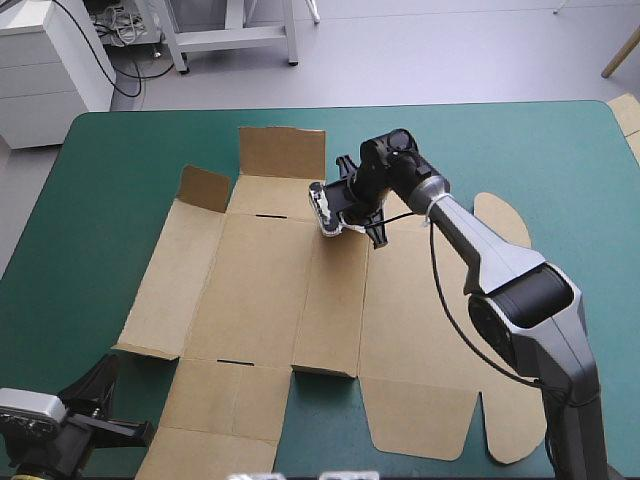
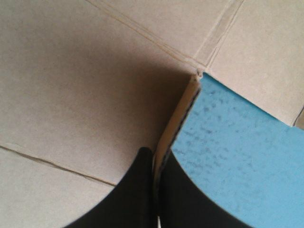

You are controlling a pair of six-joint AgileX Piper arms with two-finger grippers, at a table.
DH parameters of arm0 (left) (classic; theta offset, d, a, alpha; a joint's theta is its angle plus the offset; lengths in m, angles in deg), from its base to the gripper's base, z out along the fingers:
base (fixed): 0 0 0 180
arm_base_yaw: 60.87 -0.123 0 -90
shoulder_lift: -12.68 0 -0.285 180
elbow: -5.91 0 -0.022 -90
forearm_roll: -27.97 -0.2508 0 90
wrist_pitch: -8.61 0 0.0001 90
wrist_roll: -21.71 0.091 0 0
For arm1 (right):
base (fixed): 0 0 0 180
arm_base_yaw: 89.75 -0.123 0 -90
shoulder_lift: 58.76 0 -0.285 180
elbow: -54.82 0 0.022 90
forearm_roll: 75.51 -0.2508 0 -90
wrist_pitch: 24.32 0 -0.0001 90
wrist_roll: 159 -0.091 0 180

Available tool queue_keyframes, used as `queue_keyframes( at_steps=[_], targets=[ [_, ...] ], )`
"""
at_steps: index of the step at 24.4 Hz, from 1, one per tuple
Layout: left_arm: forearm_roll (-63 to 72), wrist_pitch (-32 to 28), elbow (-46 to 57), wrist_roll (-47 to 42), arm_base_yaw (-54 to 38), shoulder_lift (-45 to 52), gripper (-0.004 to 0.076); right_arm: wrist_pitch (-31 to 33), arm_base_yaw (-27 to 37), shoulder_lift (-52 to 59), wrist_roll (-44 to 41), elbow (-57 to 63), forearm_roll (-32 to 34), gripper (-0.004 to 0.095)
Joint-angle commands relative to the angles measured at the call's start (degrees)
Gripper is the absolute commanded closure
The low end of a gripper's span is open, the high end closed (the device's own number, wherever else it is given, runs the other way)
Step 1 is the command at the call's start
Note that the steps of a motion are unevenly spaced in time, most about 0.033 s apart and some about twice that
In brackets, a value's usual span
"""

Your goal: Fold the box

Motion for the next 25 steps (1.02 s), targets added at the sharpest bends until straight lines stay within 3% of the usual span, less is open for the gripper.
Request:
queue_keyframes(
  at_steps=[1, 6, 10, 12, 19, 25],
  targets=[
    [1.0, -4.0, -1.4, -0.5, 0.4, 0.7, 0.0731, 3.7, 3.5, 6.4, 4.2, -2.4, -6.6, 0.093],
    [1.0, -4.0, -1.4, -0.5, 0.4, 0.7, 0.0731, 3.6, 7.5, 7.2, 5.4, -2.4, -1.5, 0.093],
    [1.0, -4.0, -1.4, -0.5, 0.4, 0.7, 0.0731, 1.9, 7.6, 7.2, 5.5, -2.4, -15.3, 0.093],
    [1.0, -4.0, -1.4, -0.5, 0.4, 0.7, 0.0731, 0.3, 6.6, 7.2, 2.8, -2.4, -17.8, 0.0929],
    [1.0, -4.0, -1.4, -0.5, 0.4, 0.7, 0.0731, -8.7, 3.3, 6.4, -11.8, -2.4, -14.6, 0.093],
    [1.0, -4.0, -1.4, -0.5, 0.4, 0.7, 0.0731, -4.4, 3.1, 4.8, -16.5, -2.5, -13.7, 0.0929]
  ],
)
